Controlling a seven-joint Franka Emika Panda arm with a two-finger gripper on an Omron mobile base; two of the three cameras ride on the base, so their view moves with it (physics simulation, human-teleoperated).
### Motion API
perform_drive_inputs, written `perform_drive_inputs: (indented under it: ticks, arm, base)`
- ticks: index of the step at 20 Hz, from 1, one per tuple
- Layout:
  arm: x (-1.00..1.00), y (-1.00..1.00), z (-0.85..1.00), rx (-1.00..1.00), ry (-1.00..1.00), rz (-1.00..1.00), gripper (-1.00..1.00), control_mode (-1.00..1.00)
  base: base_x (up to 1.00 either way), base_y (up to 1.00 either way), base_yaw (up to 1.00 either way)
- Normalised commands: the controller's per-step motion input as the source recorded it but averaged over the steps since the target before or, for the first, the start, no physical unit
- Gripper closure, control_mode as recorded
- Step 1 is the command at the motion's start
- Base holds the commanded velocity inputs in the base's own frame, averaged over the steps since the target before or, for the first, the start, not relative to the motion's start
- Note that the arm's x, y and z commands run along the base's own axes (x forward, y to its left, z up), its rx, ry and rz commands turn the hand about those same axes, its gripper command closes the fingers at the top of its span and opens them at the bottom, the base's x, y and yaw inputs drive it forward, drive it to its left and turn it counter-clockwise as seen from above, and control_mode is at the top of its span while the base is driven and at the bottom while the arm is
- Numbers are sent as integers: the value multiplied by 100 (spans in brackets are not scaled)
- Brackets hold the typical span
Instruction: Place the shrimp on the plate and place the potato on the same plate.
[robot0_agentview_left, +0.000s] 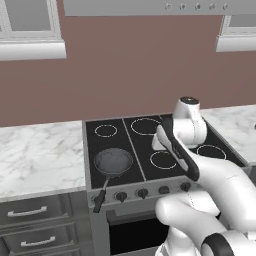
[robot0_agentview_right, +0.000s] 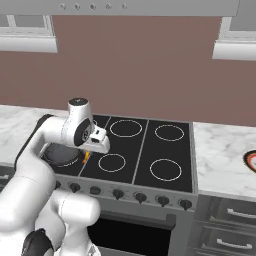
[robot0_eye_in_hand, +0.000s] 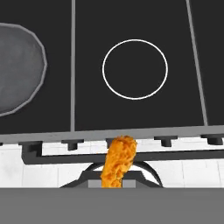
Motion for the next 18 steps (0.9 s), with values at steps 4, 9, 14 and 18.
perform_drive_inputs:
  ticks: [4,9,14,18]
  arm:
    - [-5,-36,49,0,0,0,100,-100]
    - [0,-21,53,0,0,0,100,-100]
    - [0,0,44,-1,0,-1,100,-100]
    - [0,11,32,-6,0,-3,100,-100]
  base:
    - [0,0,0]
    - [0,0,0]
    - [0,0,0]
    - [0,0,0]
